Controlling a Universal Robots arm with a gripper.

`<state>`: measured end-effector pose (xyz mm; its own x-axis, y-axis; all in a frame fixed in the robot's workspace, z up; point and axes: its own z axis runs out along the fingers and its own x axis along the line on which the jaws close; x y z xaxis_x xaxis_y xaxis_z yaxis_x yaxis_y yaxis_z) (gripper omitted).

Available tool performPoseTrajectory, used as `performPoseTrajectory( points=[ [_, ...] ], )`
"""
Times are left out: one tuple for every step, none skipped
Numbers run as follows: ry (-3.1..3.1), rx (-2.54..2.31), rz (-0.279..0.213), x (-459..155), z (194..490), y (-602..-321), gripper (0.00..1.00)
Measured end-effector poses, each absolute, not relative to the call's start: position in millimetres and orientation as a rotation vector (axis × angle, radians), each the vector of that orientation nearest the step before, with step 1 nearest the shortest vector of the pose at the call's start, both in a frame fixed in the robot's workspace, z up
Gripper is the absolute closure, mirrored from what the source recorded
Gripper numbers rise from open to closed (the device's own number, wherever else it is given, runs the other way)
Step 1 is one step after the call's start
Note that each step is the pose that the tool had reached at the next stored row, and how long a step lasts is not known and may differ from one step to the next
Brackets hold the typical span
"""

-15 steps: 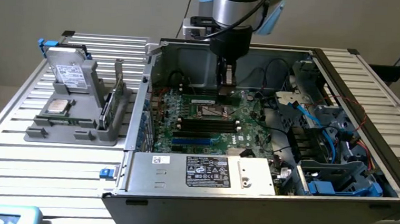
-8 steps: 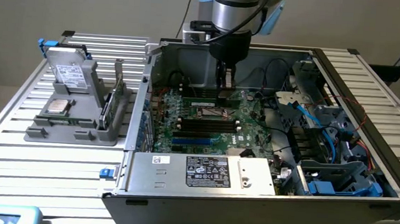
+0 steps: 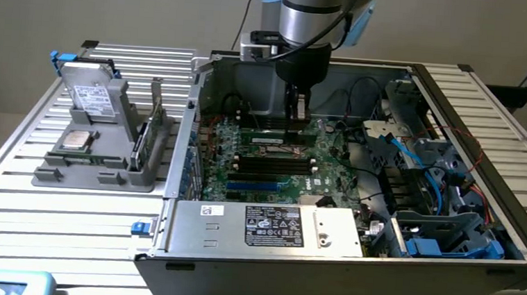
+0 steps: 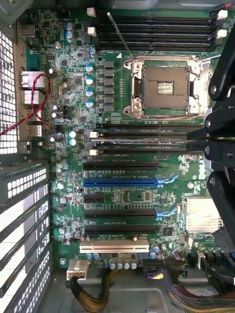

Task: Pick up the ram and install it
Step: 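Insert the ram into the slot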

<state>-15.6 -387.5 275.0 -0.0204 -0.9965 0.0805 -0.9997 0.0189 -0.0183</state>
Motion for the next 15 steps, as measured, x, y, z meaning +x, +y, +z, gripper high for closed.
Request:
performPoseTrajectory(
  points=[
    [-2.208,2.165,0.111,-16,274,-388,0.88],
    [-2.206,2.163,0.115,-16,273,-388,0.88],
    [-2.204,2.161,0.12,-16,273,-388,0.88],
    [-2.202,2.159,0.124,-16,272,-388,0.88],
    [-2.2,2.158,0.127,-16,271,-387,0.88],
    [-2.199,2.157,0.129,-16,271,-387,0.88],
    [-2.199,2.157,0.129,-16,270,-387,0.88],
    [-2.199,2.157,0.129,-16,269,-388,0.88],
    [-2.199,2.157,0.129,-16,268,-388,0.88],
    [-2.199,2.157,0.129,-16,267,-388,0.88],
    [-2.199,2.157,0.129,-16,265,-388,0.88],
    [-2.199,2.157,0.129,-16,264,-388,0.88],
    [-2.199,2.157,0.129,-16,263,-388,0.88],
    [-2.199,2.157,0.129,-16,262,-388,0.88],
    [-2.199,2.157,0.129,-16,261,-388,0.88]
  ],
)
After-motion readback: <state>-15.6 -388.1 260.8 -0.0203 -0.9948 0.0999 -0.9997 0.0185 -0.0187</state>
